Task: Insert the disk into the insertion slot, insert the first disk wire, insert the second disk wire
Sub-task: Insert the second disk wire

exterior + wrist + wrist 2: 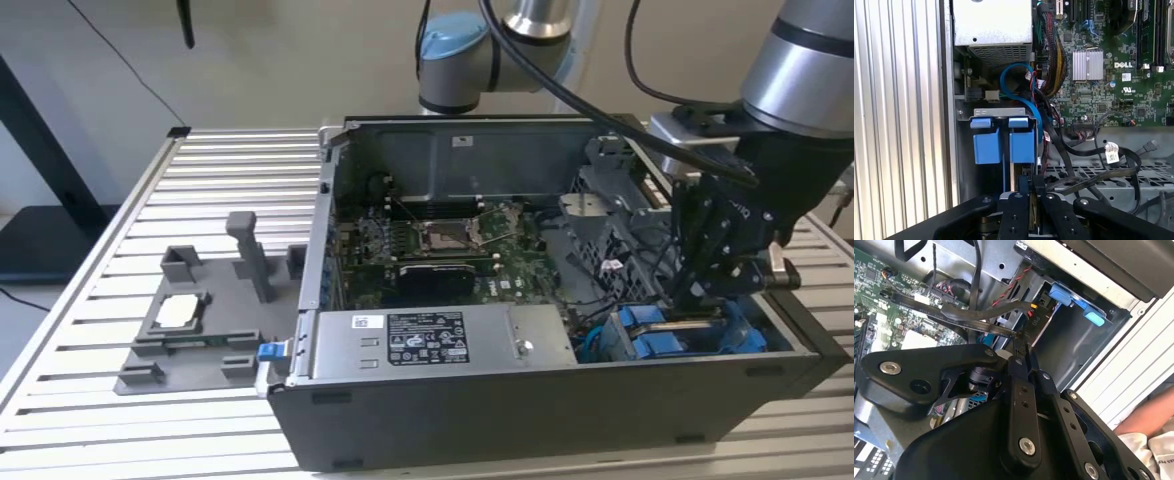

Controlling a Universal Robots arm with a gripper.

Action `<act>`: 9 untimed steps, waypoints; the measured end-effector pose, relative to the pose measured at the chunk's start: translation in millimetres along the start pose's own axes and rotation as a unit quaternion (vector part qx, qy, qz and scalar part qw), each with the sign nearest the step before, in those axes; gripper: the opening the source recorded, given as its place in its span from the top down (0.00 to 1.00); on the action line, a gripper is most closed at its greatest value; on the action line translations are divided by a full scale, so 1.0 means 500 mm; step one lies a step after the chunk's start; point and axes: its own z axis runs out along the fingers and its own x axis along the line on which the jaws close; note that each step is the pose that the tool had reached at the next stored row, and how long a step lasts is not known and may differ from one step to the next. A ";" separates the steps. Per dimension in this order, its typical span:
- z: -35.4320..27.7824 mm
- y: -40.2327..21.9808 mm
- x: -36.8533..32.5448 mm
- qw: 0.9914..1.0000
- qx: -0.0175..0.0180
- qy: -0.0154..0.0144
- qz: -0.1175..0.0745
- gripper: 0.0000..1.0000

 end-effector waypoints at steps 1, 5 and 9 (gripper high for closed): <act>0.001 0.000 0.000 1.000 0.000 0.000 0.000 0.84; 0.009 0.000 0.000 1.000 0.000 0.001 0.000 0.84; 0.012 0.000 0.000 1.000 0.000 0.001 0.000 0.84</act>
